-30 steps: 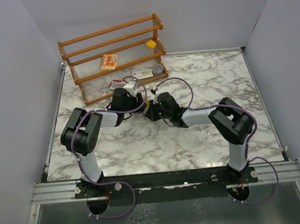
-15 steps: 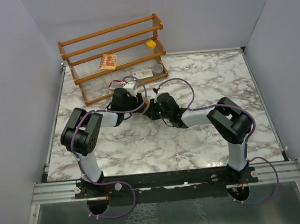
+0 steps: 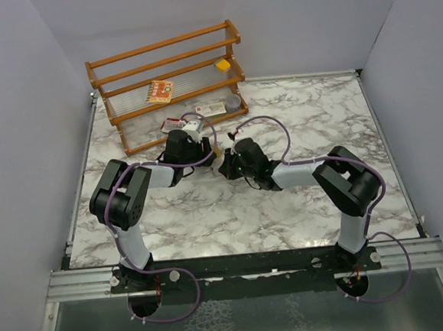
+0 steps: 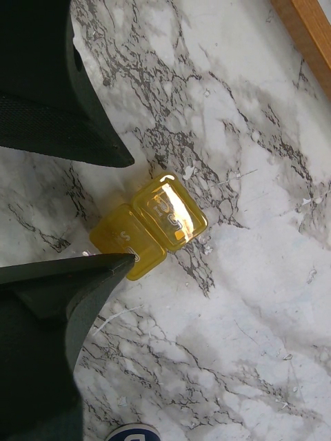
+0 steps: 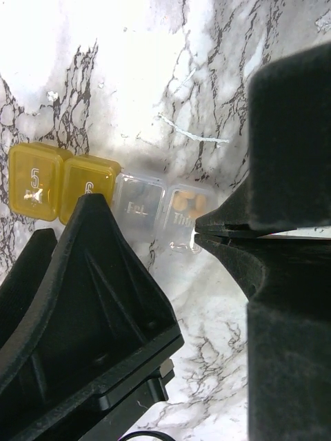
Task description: Sort the pills into containers
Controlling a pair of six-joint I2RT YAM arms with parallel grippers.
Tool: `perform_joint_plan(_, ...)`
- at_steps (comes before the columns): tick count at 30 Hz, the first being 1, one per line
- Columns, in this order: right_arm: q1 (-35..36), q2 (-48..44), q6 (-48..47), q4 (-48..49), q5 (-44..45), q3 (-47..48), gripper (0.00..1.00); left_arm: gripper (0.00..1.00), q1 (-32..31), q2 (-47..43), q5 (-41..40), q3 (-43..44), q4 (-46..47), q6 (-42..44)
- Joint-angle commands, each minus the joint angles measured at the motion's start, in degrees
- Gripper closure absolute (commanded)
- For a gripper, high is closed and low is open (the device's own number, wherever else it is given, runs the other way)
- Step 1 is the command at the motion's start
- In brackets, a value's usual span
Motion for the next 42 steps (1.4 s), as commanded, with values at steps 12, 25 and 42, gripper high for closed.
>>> perform_joint_plan(12, -0.1, 0.7, -6.1, -8.6, 2.6, 4.6, 0.99, 0.46, -0.3, 0.5, -1.8, 0.7, -3.7, 0.9)
perform_joint_plan(25, 0.3, 0.6, -7.8, -9.3, 0.8, 7.2, 0.99, 0.46, -0.3, 0.9, -1.5, 1.2, -3.7, 0.6)
perform_joint_plan(42, 2.9, -2.4, -11.7, -7.7, 1.8, 7.7, 0.99, 0.46, -0.3, 1.2, -1.8, 1.1, -3.7, 0.4)
